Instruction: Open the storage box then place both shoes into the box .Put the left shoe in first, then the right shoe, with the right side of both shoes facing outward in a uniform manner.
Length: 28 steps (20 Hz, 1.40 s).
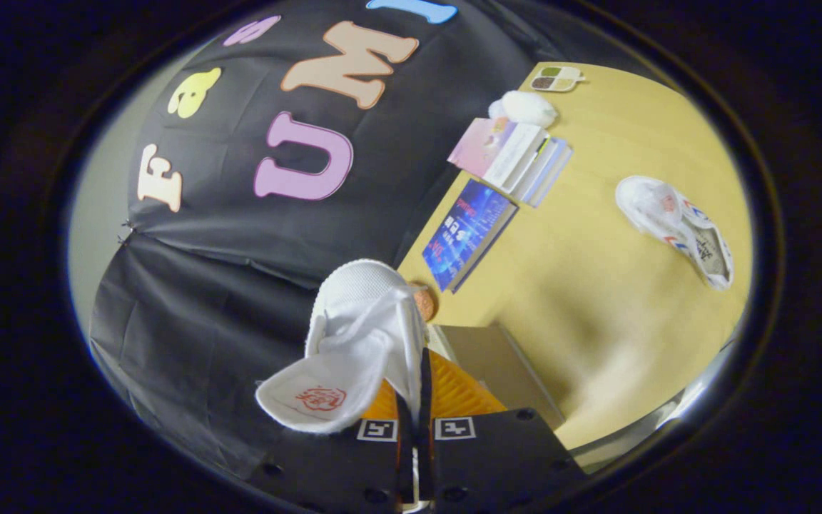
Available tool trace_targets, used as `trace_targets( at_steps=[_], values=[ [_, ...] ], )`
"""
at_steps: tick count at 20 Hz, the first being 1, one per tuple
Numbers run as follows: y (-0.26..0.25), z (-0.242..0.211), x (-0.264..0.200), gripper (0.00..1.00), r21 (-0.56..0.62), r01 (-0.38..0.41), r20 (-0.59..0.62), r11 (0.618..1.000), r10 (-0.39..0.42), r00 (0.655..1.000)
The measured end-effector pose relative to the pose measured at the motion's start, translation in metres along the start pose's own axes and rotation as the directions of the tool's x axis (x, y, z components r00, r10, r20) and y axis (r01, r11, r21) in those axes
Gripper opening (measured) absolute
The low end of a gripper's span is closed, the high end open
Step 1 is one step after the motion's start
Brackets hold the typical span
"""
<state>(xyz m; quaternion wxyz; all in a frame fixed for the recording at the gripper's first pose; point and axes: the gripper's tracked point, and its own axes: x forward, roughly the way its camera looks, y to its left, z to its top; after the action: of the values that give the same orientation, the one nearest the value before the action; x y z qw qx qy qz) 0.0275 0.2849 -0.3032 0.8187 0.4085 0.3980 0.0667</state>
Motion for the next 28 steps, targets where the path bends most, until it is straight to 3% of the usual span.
trace_targets(
  at_steps=[4,10,14,18,23,28],
  values=[
    [0.017,-0.039,0.039,0.05,-0.028,0.011,-0.042,1.000,-0.012,0.999],
    [0.004,-0.094,0.100,0.05,-0.115,0.137,-0.044,0.984,-0.143,0.989],
    [-0.020,-0.118,0.123,0.05,-0.210,0.217,-0.029,0.953,-0.228,0.973],
    [-0.040,-0.140,0.134,0.05,-0.279,0.279,-0.045,0.919,-0.303,0.952],
    [-0.042,-0.134,0.132,0.05,-0.397,0.325,0.031,0.859,-0.341,0.939],
    [-0.044,-0.164,0.130,0.05,-0.452,0.301,0.000,0.839,-0.338,0.941]
  ],
)
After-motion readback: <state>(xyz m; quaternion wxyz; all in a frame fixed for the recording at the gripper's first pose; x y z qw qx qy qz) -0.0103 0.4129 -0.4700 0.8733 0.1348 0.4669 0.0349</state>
